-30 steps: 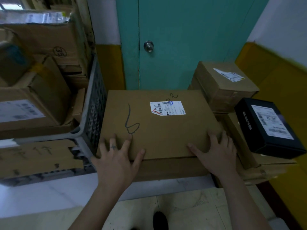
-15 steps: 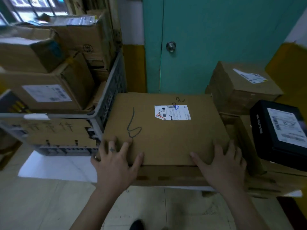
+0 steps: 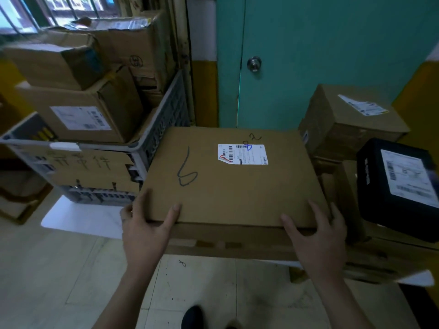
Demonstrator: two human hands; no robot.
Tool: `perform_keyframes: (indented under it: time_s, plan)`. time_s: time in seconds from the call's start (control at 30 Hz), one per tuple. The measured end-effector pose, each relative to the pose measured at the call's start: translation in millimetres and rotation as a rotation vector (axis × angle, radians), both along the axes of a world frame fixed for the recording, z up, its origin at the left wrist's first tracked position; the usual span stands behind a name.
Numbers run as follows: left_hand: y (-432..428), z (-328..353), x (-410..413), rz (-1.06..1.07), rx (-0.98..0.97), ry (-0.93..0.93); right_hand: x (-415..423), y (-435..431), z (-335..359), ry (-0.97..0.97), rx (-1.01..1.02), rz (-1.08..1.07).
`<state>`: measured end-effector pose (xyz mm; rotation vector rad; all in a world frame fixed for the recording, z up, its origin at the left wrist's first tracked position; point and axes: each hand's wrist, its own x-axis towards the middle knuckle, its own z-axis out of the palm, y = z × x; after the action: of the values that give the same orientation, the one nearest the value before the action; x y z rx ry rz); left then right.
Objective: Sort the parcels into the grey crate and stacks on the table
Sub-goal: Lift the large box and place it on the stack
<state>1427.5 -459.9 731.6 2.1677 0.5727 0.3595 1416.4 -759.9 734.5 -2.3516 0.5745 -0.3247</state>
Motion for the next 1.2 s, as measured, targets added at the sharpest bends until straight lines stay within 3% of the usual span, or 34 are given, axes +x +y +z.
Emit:
perform_keyframes:
  time_s: [0.27, 0.83, 1.03, 1.2]
  plan:
    - [-6.2, -1.9, -2.5, 0.046, -0.195, -0.079, -2.0, -17.2, -11.6, 0.055, 0.048, 0.119]
    - [3.9, -12.4, -3.8, -0.01, -0.288, -0.132, -4.0, -17.3, -21.0, -0.026, 0.01, 0.127]
    - [15.9, -25.4, -13.6, 0.006, -0.408, -0.09, -12.4, -2.9, -21.5, -0.045, 0.17, 0.003]
    - [15.2, -28.0, -9.9, -0.019, -0.362, 0.001, -11.8, 1.1, -12.7, -0.04, 0.277, -0.002]
